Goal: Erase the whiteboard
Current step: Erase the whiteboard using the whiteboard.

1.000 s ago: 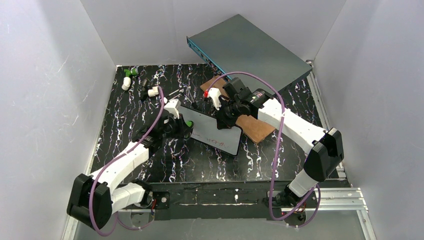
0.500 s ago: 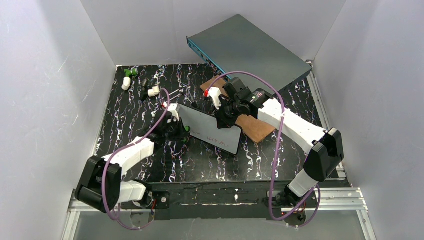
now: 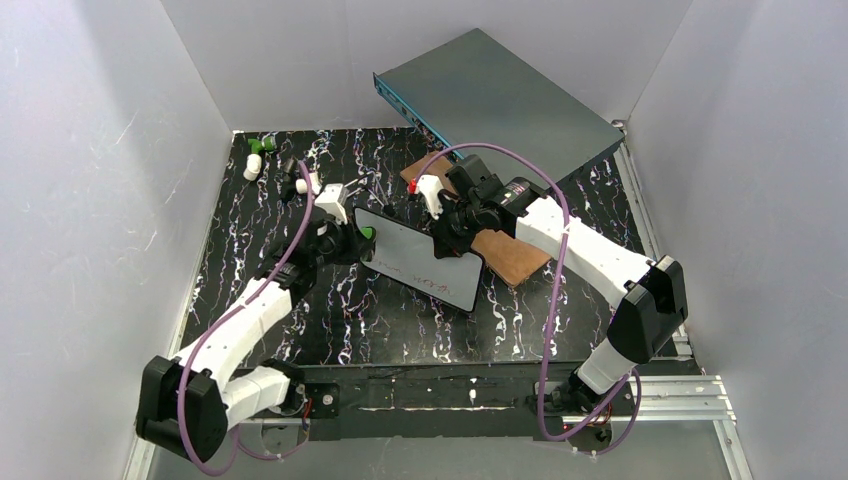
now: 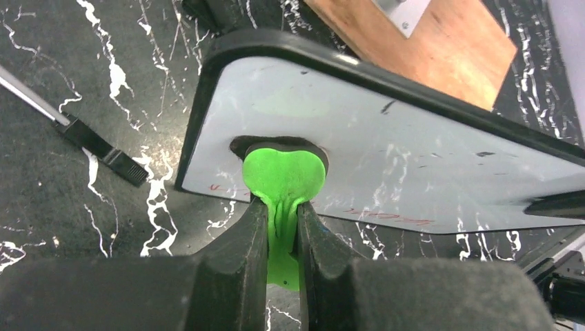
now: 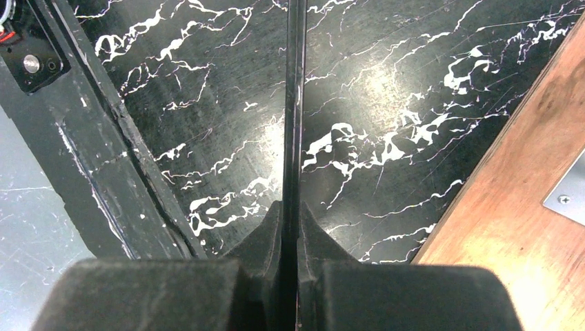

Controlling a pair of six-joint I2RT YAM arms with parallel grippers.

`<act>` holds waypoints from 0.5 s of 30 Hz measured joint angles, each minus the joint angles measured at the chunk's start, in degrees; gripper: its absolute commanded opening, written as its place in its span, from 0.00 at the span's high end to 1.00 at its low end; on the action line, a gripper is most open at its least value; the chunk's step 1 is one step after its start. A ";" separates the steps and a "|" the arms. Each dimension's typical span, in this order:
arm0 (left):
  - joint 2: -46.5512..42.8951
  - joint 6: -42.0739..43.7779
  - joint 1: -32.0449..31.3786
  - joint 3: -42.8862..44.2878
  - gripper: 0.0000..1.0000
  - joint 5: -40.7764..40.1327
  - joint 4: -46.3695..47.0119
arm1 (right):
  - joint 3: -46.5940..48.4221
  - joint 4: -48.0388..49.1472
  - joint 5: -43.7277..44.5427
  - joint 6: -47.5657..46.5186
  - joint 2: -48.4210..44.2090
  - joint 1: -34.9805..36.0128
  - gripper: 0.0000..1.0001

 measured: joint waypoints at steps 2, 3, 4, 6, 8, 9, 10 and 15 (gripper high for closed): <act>-0.96 -0.02 0.20 -0.42 1.00 1.27 0.59 | 0.00 -0.13 -0.24 0.17 0.00 0.00 0.99; -1.77 -0.04 0.26 -1.36 1.00 1.86 1.73 | 0.00 -0.20 -0.35 0.20 0.00 0.00 0.99; -2.54 -0.13 0.28 -2.40 1.00 2.21 2.58 | 0.00 -0.37 -0.70 0.17 0.00 0.00 0.99; -5.07 -0.31 0.35 -6.12 1.00 3.04 5.57 | 0.02 -0.98 -1.75 0.13 0.00 0.00 0.99; -7.34 -0.42 0.22 -9.18 1.00 3.26 7.65 | 0.44 -2.05 -2.95 0.00 0.22 0.02 0.99; -8.37 -0.31 -0.07 -10.47 1.00 3.13 8.35 | 0.90 -2.62 -3.30 -0.15 0.48 0.04 0.99; -9.22 -0.11 -0.59 -11.67 1.00 2.67 9.01 | 1.66 -3.52 -3.67 -0.48 0.94 0.07 0.99; -11.98 1.92 -4.59 -15.82 1.00 -1.66 9.20 | 5.27 -7.28 -4.70 -3.63 2.91 0.11 0.99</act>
